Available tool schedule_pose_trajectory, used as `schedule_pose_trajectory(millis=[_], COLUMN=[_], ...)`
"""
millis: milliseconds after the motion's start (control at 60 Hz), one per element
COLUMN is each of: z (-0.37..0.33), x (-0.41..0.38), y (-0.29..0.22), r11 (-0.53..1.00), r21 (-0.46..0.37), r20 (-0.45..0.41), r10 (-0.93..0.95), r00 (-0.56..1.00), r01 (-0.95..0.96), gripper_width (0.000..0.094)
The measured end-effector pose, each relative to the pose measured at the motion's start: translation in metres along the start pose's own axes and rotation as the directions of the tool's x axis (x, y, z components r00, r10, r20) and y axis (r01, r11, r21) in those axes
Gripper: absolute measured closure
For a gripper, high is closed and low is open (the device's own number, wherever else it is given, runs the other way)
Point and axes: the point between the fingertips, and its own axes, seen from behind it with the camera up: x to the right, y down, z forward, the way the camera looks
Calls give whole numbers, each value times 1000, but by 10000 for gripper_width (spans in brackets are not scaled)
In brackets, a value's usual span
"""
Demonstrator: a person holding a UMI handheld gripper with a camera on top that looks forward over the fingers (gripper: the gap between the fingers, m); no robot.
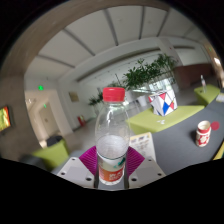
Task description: Pour water
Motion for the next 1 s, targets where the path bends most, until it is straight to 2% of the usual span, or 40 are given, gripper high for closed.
schedule_pose_trajectory(millis=[83,183,300,383,500,683,1000], z=[-8,-14,-16,-16,1,17,25], x=[-2,17,63,111,176,243,238], y=[-53,-108,-151,-164,-157,-114,-77], r11=[974,872,658,462,200,-35,-28], r21=[38,29,-44,-90,-118,-130,-178], r20=[133,263,384,416,408,334,217], r10=[217,465,706,823,903,939,974], r00=[967,845,595,388,136,-77,-67], r01=[-224,-488,-752,-882,-973,-991,-984], gripper_width=[604,602,604,600,602,604,601])
